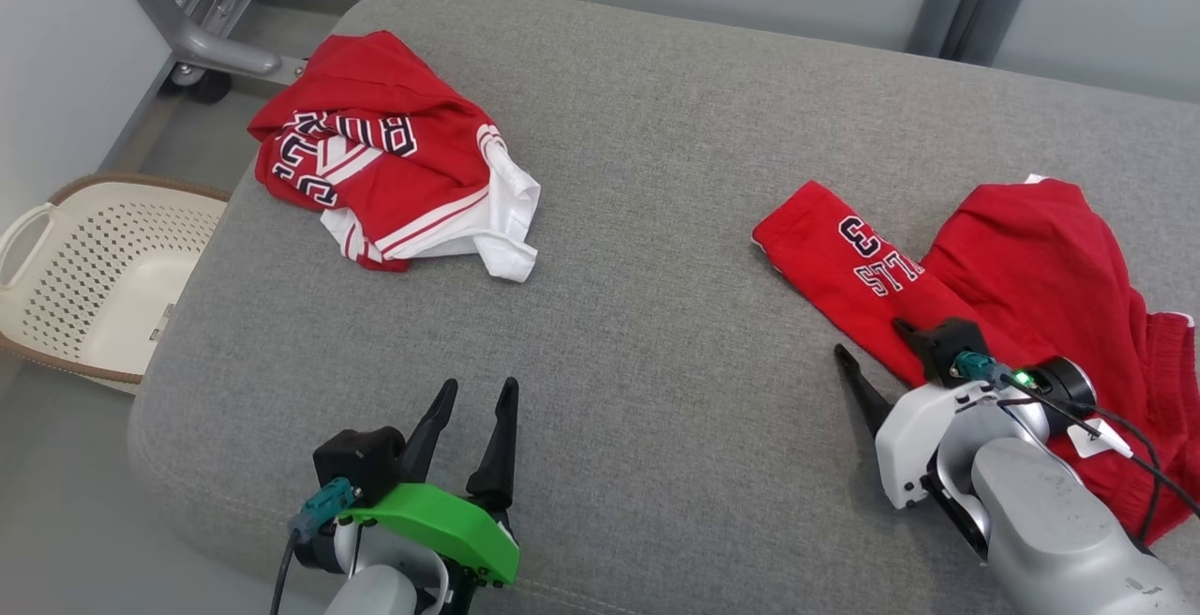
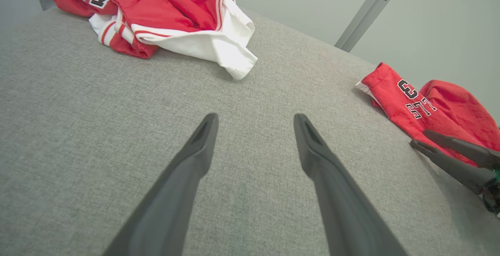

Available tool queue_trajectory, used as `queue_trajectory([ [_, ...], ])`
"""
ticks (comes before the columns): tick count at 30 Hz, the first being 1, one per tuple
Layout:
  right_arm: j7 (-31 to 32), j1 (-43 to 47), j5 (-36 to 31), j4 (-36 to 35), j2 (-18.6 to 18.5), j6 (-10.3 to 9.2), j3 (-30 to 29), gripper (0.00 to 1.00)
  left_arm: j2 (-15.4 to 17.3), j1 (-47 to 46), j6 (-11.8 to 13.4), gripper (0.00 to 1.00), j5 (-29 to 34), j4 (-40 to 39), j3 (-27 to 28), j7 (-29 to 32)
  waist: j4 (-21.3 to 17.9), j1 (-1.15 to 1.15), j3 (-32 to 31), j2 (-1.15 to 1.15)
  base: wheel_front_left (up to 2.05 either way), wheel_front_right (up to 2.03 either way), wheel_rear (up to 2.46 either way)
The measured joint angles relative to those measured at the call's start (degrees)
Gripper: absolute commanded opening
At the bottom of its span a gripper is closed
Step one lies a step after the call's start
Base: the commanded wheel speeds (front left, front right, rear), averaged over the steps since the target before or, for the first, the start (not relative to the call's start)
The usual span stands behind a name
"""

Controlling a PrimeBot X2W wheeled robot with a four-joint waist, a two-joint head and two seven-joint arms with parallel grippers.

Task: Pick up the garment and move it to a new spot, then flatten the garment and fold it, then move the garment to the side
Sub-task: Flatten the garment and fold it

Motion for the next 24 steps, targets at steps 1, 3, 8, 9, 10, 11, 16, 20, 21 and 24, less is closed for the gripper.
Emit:
queue_trajectory([
  [1, 0.2, -0.3, -0.6, 0.7, 0.0, 0.0, -0.5, 1.0, 0.0, 0.0, 0.0, 1.0, -0.1, -0.1, 0.0, 0.0, 0.0, 0.0, 0.1, 0.0, 0.0, 0.0, 0.0],
  [3, 0.7, -0.7, -1.3, 2.1, 0.2, 0.02, -1.6, 0.8, 0.0, 0.0, 0.0, 1.0, -0.2, -0.2, -0.2, 0.0, -0.1, 0.0, 0.4, 0.0, 0.0, 0.0, 0.0],
  [8, 1.2, -1.9, -2.1, 3.8, 1.5, 0.03, -2.5, 0.0, 0.0, 0.0, 0.0, 1.0, -0.6, -0.7, -0.6, 0.0, -0.2, 0.0, 1.1, 0.0, 0.0, 0.0, 0.0],
  [9, 1.2, -1.9, -1.9, 3.8, 1.9, 0.02, -2.4, 0.0, 0.0, 0.0, 0.0, 1.0, -0.6, -0.8, -0.6, 0.0, -0.3, 0.0, 1.1, 0.0, 0.0, 0.0, 0.0],
  [10, 1.0, -1.9, -1.7, 3.7, 2.2, 0.02, -2.1, 0.0, 0.0, 0.0, 0.0, 1.0, -0.6, -0.8, -0.6, 0.0, -0.4, 0.0, 1.1, 0.0, 0.0, 0.0, 0.0],
  [11, 0.9, -1.9, -1.3, 3.6, 2.4, 0.02, -1.8, 0.0, 0.0, 0.0, 0.0, 1.0, -0.6, -0.8, -0.6, 0.0, -0.5, 0.0, 1.0, 0.0, 0.0, 0.0, 0.0],
  [16, 0.1, -1.2, 3.3, 0.8, 3.0, -0.01, 1.7, 0.0, 0.0, 0.0, -0.1, 1.0, -0.6, -0.8, -0.6, 0.0, -1.5, 0.0, 0.4, 0.0, 0.0, 0.0, 0.0],
  [20, -0.4, -0.2, 8.3, -4.7, 2.6, -0.01, 6.4, 0.0, 0.0, 0.3, -0.3, 1.0, -0.7, -0.7, -0.7, 0.0, -2.2, 0.0, -0.1, 0.0, 0.0, 0.0, 0.0],
  [21, -0.5, 0.2, 9.9, -6.4, 2.3, -0.01, 8.1, 0.0, 0.0, 0.3, -0.4, 1.0, -0.7, -0.6, -0.8, 0.0, -2.3, 0.0, -0.3, 0.0, 0.0, 0.0, 0.0],
  [24, 0.2, 2.0, 16.7, -13.1, 0.9, -0.02, 12.8, 0.0, 0.0, 0.6, -0.5, 1.0, -0.7, -0.5, -0.8, 0.0, -2.6, 0.0, -0.7, 0.0, 0.0, 0.0, 0.0],
])
